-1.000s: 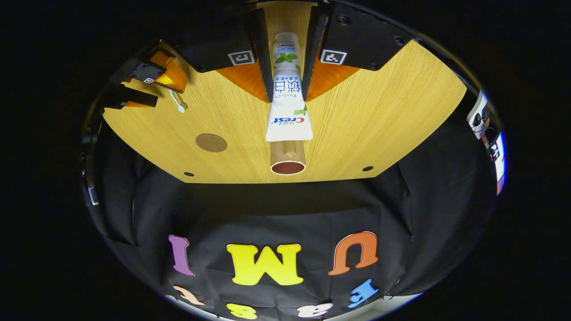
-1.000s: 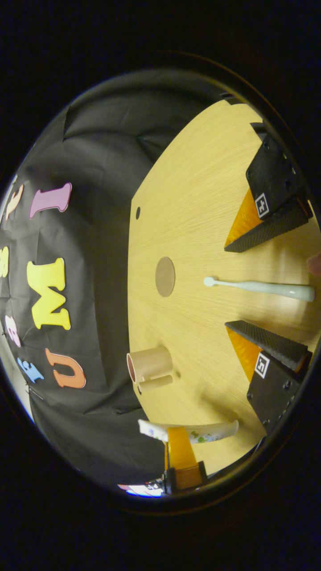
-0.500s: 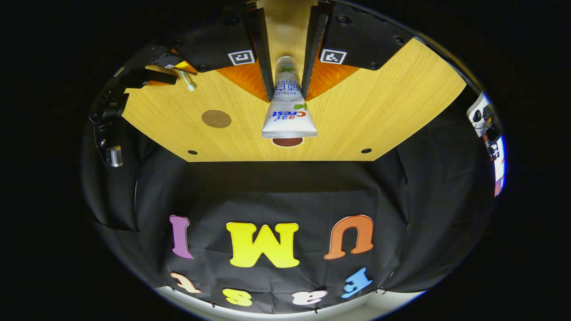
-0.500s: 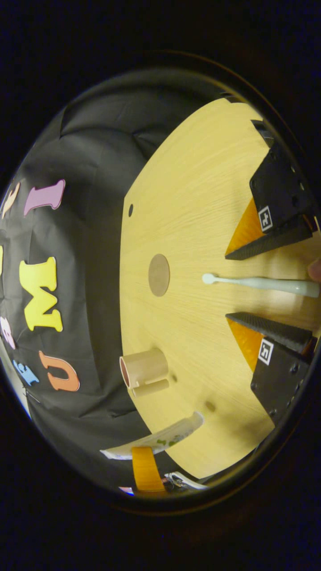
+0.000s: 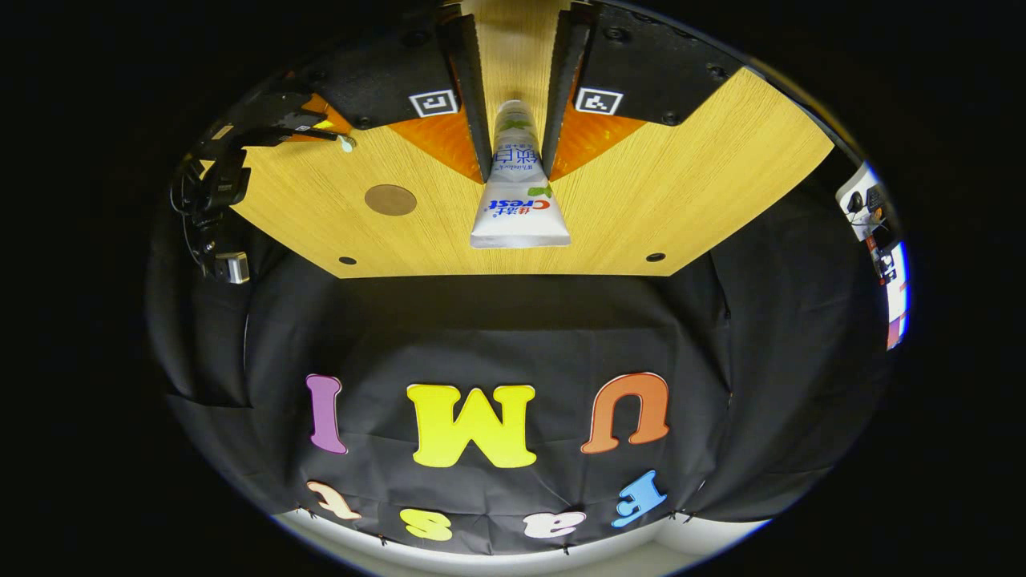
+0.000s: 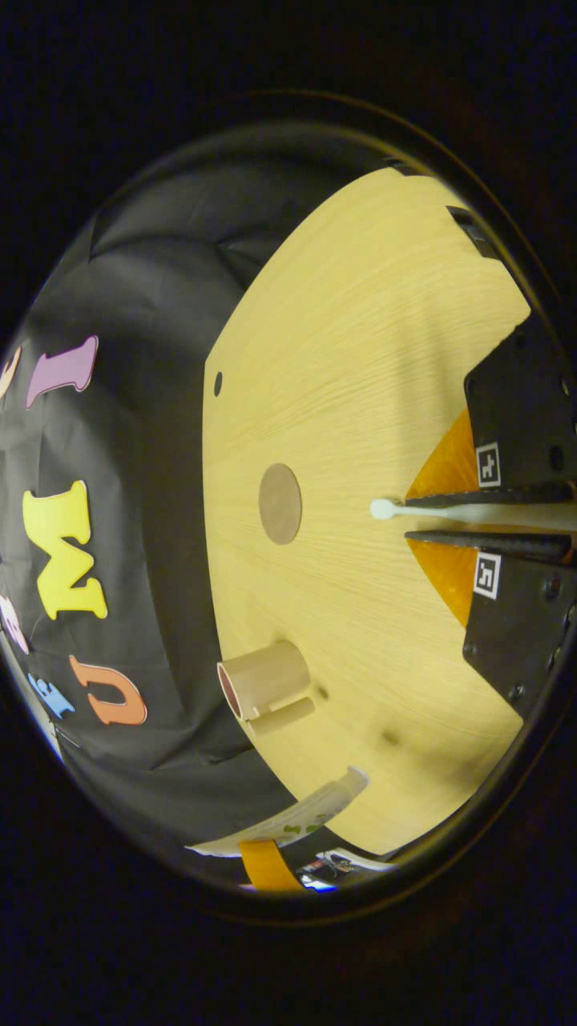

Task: Put the toothbrush and toothpaste on the desktop into the cup, then pick up the cup and place it on the coaster on the desktop.

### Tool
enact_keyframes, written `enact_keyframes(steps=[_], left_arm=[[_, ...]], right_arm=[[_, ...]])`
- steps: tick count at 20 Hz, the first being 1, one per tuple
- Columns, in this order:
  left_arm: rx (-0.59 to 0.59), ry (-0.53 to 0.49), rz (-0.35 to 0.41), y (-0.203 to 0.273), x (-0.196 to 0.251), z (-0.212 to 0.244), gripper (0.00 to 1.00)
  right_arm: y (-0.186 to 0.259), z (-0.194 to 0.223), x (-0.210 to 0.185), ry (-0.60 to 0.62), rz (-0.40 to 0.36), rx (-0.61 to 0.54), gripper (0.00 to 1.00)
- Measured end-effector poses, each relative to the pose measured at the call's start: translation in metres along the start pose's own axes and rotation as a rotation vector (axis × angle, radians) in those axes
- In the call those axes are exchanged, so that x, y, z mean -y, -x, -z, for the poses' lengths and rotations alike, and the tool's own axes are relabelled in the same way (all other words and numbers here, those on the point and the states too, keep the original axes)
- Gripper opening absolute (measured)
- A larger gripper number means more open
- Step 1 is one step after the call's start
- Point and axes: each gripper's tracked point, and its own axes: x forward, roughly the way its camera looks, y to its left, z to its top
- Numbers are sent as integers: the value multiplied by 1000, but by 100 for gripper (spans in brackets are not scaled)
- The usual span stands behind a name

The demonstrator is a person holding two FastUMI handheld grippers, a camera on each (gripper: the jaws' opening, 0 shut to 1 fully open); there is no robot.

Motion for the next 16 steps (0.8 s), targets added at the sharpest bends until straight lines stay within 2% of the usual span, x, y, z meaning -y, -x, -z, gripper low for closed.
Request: enact_keyframes(steps=[2,3,7,11,16], left_arm=[[4,3,-3,0,-3,-1,39],[7,6,-6,0,-4,-2,39],[22,19,-8,-2,-8,-8,39],[53,38,23,-1,-4,-21,39],[128,26,14,-11,-16,-58,39]], right_arm=[[0,-3,3,-15,-4,-2,16],[-4,-2,2,-18,0,-8,1],[0,-2,2,-38,-8,-18,0],[8,-8,-2,-56,-31,-2,0],[27,-27,-6,-61,-54,68,0]])
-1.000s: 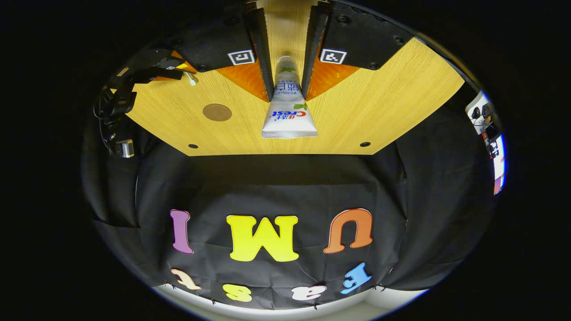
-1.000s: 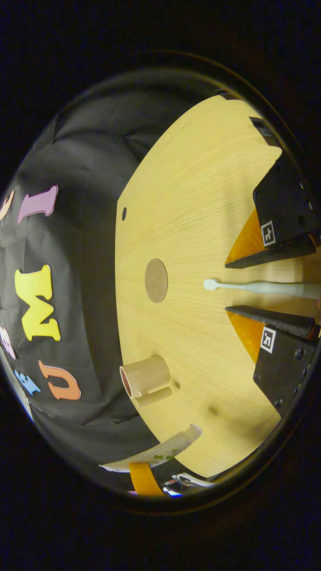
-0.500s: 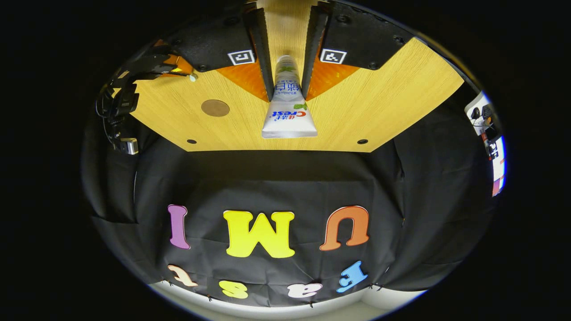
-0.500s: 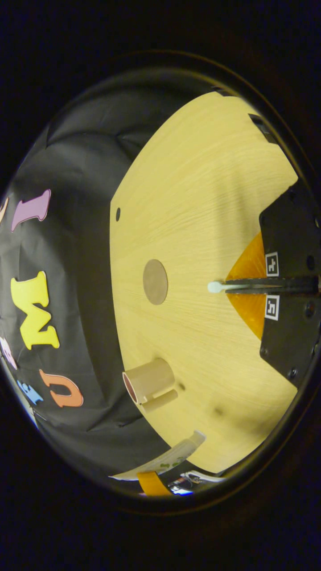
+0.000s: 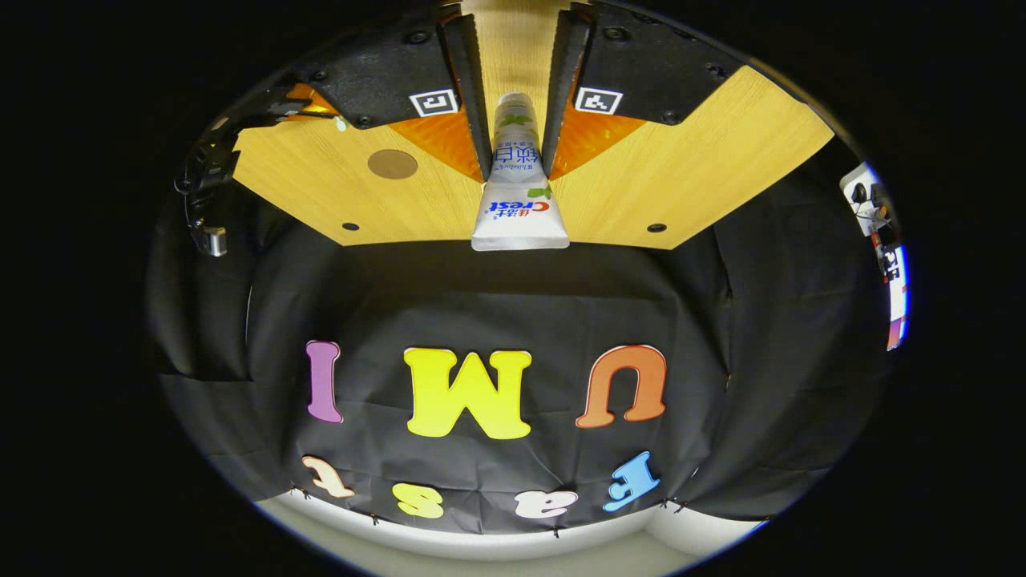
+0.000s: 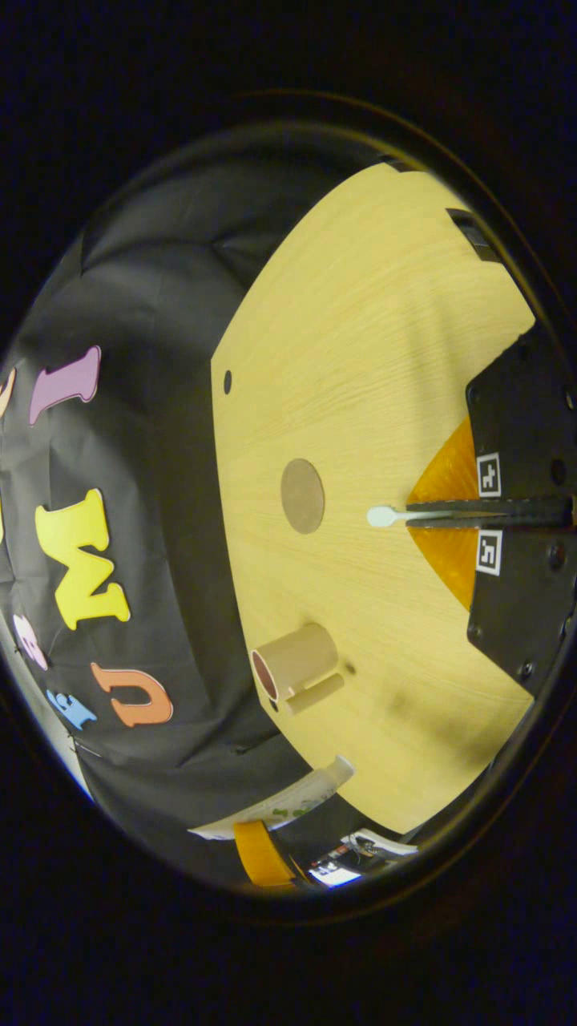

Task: Put the toothbrush and toothpaste on the desktop into the cup, then pick up the cup and place it on the coaster on the desktop.

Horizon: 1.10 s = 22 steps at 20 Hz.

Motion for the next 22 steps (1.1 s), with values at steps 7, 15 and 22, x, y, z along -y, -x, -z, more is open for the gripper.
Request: enact_keyframes(steps=[7,15,22], left_arm=[[103,-4,7,-39,-15,-55,39],[123,0,40,-103,-4,-53,39],[66,22,31,-152,-9,-27,39]], right_arm=[[20,-19,-11,13,-32,70,0],[30,-28,-15,18,-51,96,0],[36,-35,-3,16,-25,119,0]])
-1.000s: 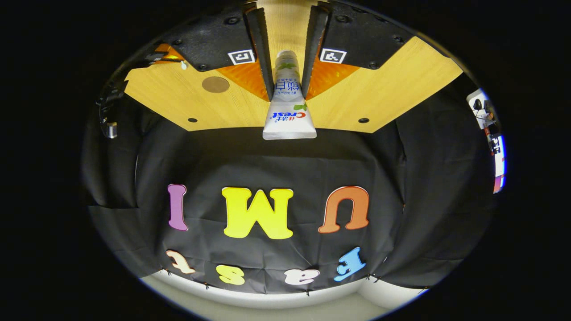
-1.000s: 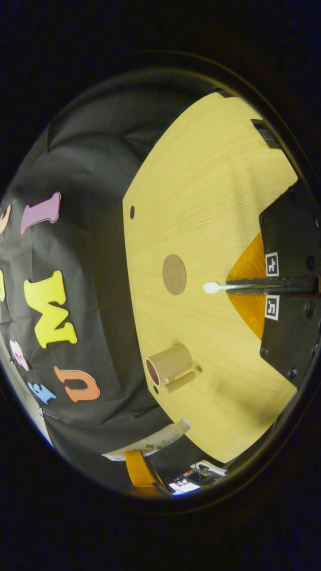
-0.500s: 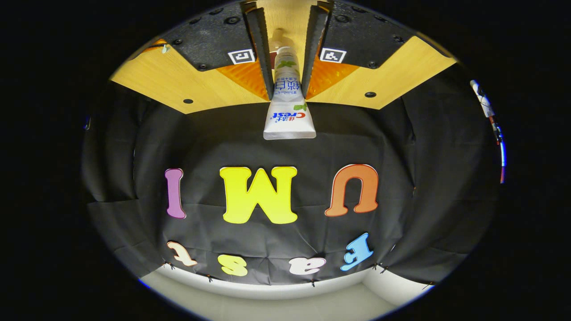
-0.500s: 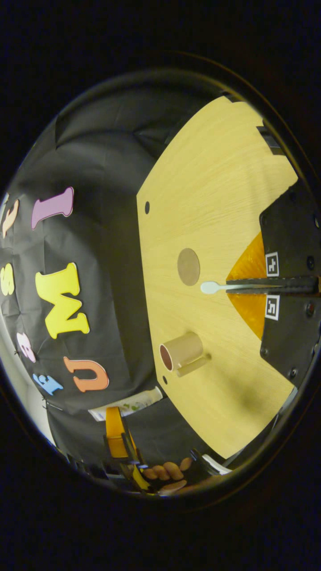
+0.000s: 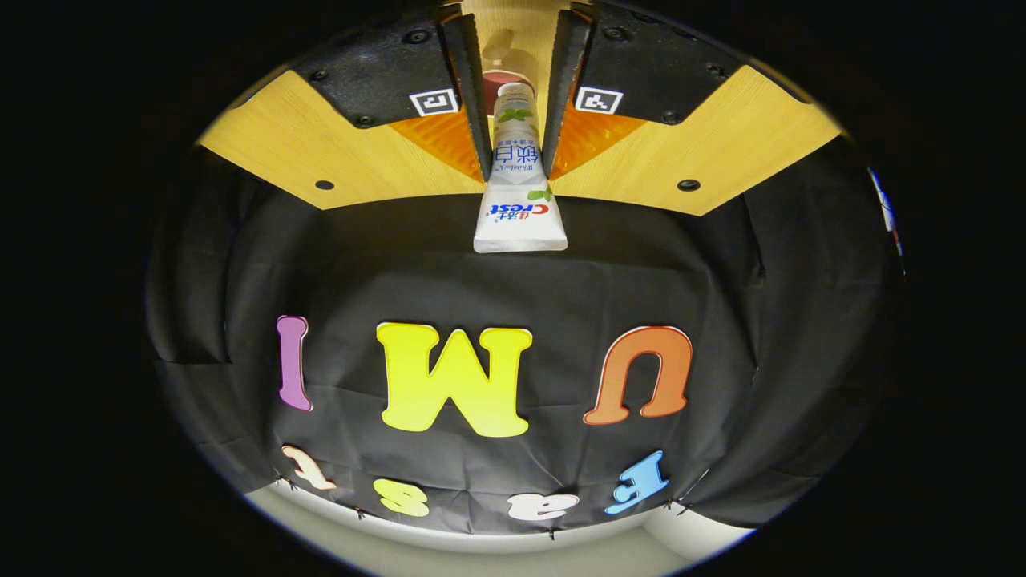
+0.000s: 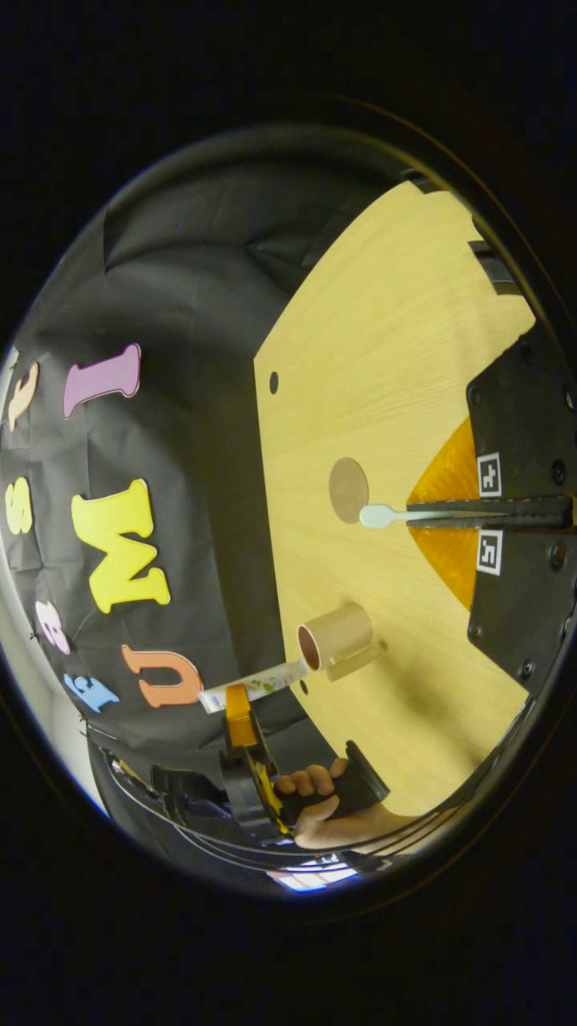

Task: Put the toothbrush and toothpaste on the desktop into the cup, then pick up the cup and place it on the coaster on the desktop.

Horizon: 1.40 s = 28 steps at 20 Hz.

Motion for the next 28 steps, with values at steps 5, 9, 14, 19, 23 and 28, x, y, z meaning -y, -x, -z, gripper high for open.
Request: enact_keyframes(steps=[5,9,14,19,23,28], left_arm=[[-25,17,-2,-11,-1,11,39],[-24,14,-2,-14,-2,10,45],[-17,4,-3,-10,0,8,51],[1,17,-8,2,-4,2,75],[24,25,-24,21,-15,-6,100],[47,12,-62,45,-43,-6,100]], right_arm=[[-3,-1,0,2,4,0,0],[-6,1,-5,11,-8,-5,0],[-5,2,-8,18,-14,-1,0],[-3,-5,-14,33,-30,27,0],[-4,-21,-34,75,-80,77,0],[-21,-58,-63,142,-135,162,0]])
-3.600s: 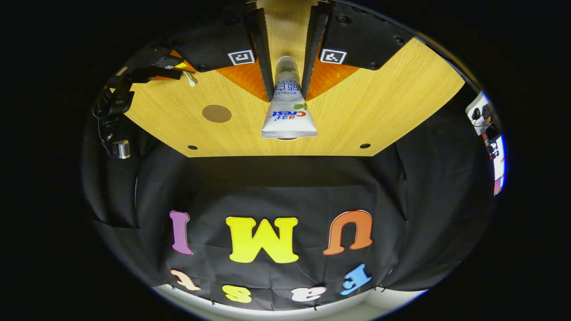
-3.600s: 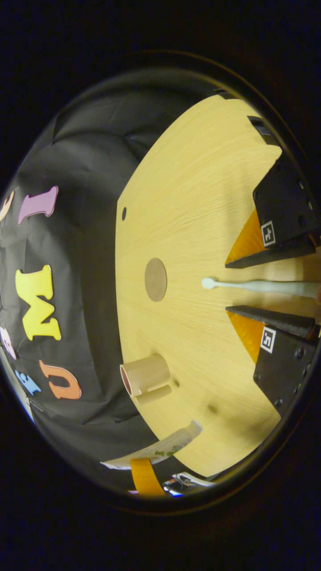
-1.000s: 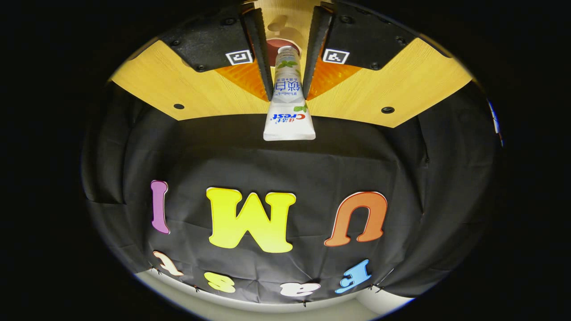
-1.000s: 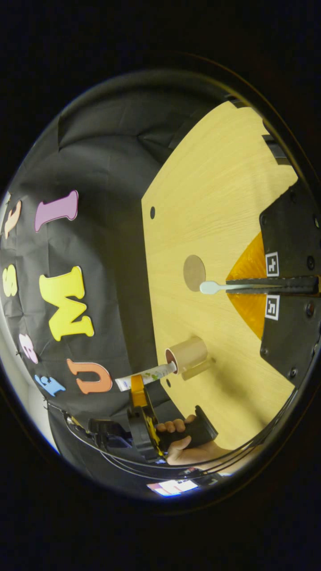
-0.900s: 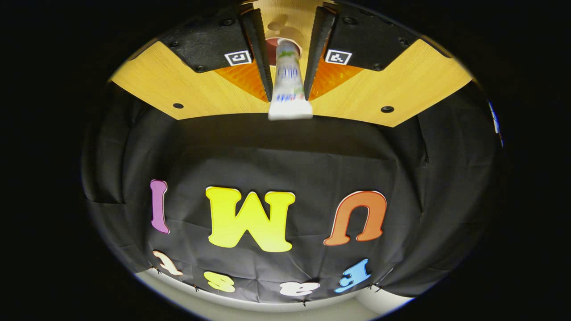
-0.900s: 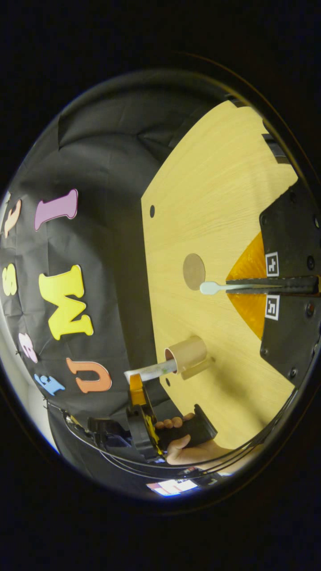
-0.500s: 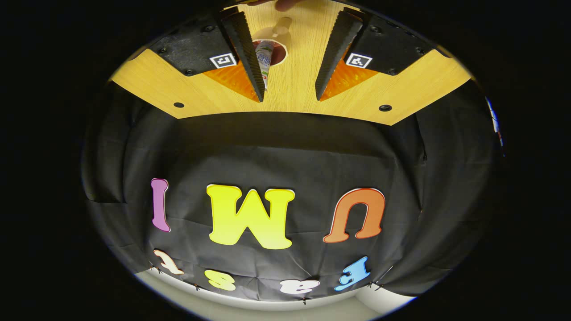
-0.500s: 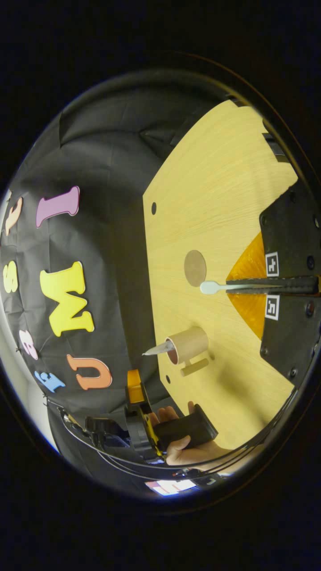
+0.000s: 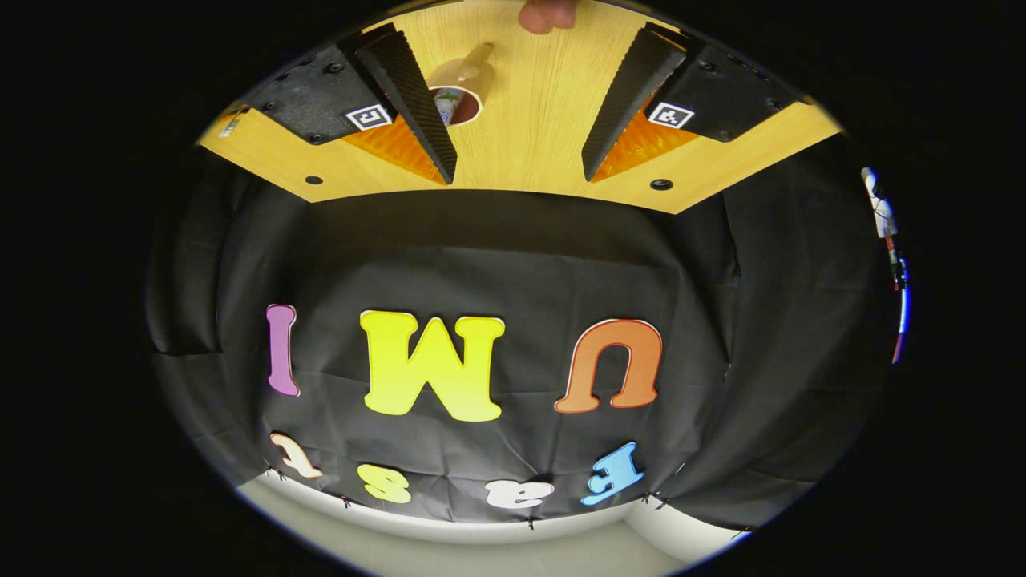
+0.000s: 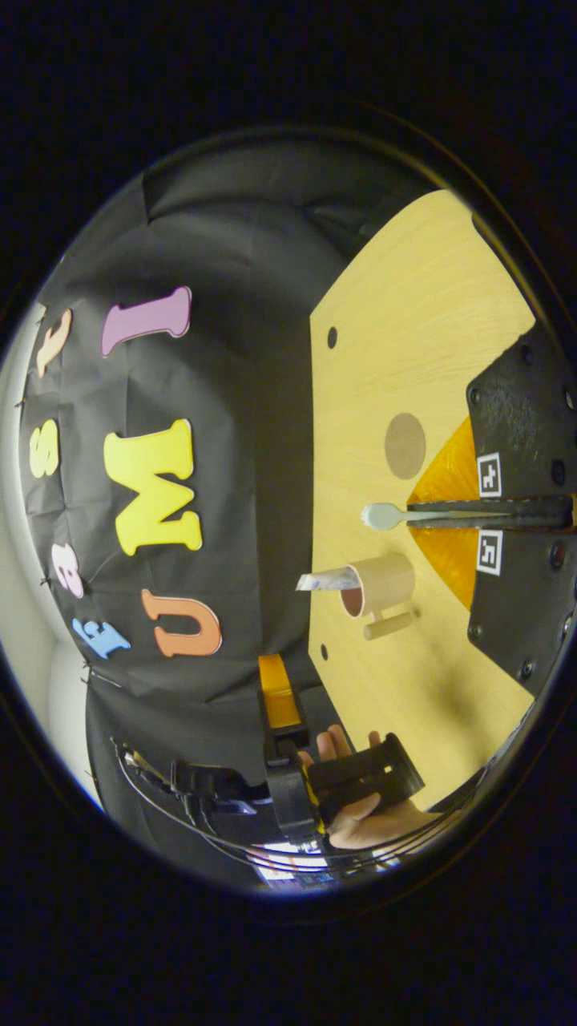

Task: Put the toothbrush and toothpaste on the desktop into the cup, then pick up the cup and place it on the coaster on the desktop.

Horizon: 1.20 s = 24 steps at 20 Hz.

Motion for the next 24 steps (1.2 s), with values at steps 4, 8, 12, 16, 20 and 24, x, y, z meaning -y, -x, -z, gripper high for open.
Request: enact_keyframes(steps=[4,8,12,16,20,24], left_arm=[[15,8,-31,22,-24,3,100],[-4,0,-62,40,-46,15,100],[18,3,-87,57,-67,17,100],[35,-26,-106,67,-84,11,100],[35,-30,-118,72,-95,4,100],[13,-31,-122,79,-101,12,100]], right_arm=[[-29,-40,-31,35,-72,79,0],[-54,-87,-73,12,-167,155,0],[-75,-123,-100,57,-183,238,0],[-100,-135,-118,87,-178,260,0],[-128,-121,-128,83,-175,214,0],[-145,-107,-125,7,-168,162,0]])
